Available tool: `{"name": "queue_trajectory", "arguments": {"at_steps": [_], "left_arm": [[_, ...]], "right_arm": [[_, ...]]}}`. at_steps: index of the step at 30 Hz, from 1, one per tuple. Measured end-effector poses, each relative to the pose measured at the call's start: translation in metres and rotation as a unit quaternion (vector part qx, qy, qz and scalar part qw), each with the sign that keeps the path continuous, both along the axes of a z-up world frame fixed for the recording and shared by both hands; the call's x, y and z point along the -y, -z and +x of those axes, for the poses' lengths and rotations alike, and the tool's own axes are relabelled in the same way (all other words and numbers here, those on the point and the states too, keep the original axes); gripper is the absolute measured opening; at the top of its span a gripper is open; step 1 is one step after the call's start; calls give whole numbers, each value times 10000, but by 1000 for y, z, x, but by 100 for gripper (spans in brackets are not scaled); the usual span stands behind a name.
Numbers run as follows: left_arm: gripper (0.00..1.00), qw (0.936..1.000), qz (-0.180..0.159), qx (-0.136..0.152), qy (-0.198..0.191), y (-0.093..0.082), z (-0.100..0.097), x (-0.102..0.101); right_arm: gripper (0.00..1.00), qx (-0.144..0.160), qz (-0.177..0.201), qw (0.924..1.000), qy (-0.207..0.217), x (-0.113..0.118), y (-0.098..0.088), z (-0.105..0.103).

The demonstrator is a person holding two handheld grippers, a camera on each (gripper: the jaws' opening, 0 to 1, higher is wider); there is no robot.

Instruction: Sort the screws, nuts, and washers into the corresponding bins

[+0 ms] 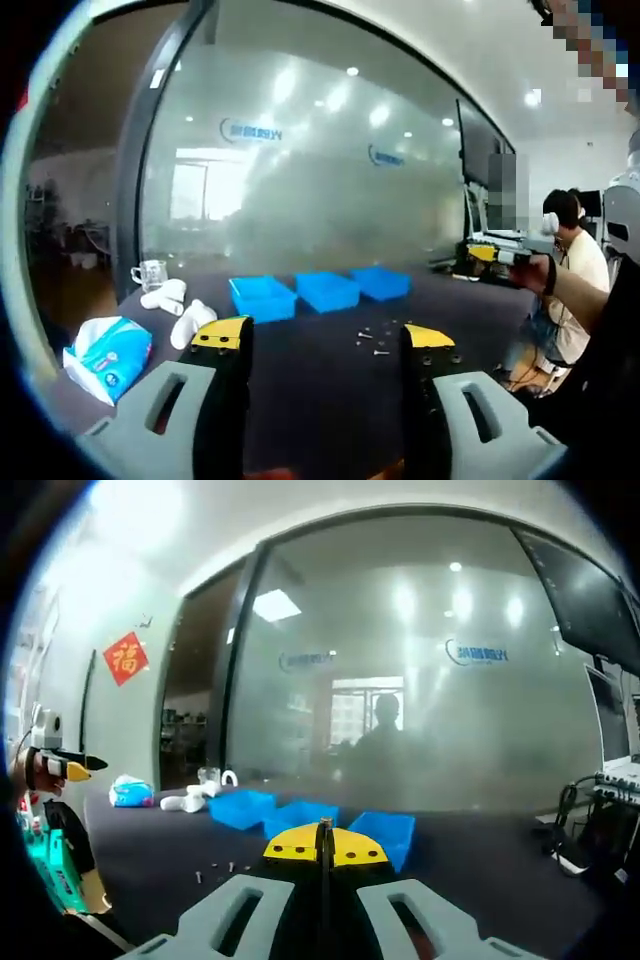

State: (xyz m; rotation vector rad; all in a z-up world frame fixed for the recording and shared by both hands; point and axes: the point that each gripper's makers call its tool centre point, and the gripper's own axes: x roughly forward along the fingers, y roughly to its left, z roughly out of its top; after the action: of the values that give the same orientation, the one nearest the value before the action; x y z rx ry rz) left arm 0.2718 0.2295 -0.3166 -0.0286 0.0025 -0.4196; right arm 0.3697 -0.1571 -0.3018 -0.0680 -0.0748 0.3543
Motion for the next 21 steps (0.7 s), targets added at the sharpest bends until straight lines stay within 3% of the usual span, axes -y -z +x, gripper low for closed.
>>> {"name": "queue_trajectory", "arguments": {"at_steps": [10, 21], "left_arm": [[55, 10000, -14, 32, -68, 0, -4, -5], [55, 9998, -57, 98, -188, -3, -9, -16]], "right_arm": [[0, 84, -173, 9998, 43, -8, -14, 57], [0, -360, -220, 9991, -31, -19, -4, 136]]}}
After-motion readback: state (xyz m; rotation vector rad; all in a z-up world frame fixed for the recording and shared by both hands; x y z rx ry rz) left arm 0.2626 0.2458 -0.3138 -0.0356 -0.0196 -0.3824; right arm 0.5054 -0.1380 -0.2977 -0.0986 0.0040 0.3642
